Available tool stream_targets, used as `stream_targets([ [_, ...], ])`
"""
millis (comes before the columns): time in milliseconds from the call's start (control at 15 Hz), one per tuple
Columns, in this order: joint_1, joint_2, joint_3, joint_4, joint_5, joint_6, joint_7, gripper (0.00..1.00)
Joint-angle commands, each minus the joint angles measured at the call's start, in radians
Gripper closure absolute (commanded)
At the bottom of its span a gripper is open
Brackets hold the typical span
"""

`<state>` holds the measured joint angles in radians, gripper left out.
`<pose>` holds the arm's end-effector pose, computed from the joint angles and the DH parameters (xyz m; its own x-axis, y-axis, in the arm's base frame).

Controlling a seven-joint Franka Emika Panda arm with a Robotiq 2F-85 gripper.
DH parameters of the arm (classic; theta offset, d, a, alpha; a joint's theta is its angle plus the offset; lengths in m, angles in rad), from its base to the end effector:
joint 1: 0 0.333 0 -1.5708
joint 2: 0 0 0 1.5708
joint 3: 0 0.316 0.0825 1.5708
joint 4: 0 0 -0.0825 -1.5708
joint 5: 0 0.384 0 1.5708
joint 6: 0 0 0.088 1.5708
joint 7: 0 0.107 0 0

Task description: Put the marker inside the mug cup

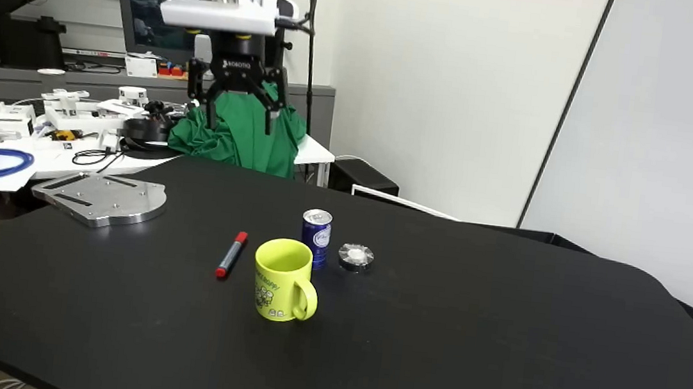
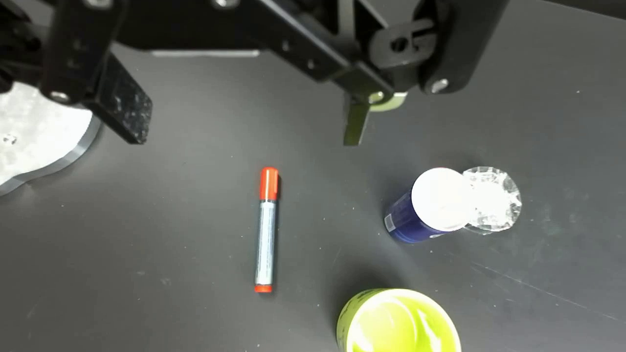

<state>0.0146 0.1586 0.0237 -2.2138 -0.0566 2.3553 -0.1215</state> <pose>0.5435 0.0200 0.3050 0.9799 0.1981 -0.0219 0.1988 -0.9795 0.0332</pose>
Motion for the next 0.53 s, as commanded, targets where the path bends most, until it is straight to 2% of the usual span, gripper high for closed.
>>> stream_targets([
  [0,0.011,0.144,0.010,0.058,0.007,0.073,0.024,0.00],
  [467,0.040,0.349,0.017,0.089,-0.007,0.148,0.034,0.00],
])
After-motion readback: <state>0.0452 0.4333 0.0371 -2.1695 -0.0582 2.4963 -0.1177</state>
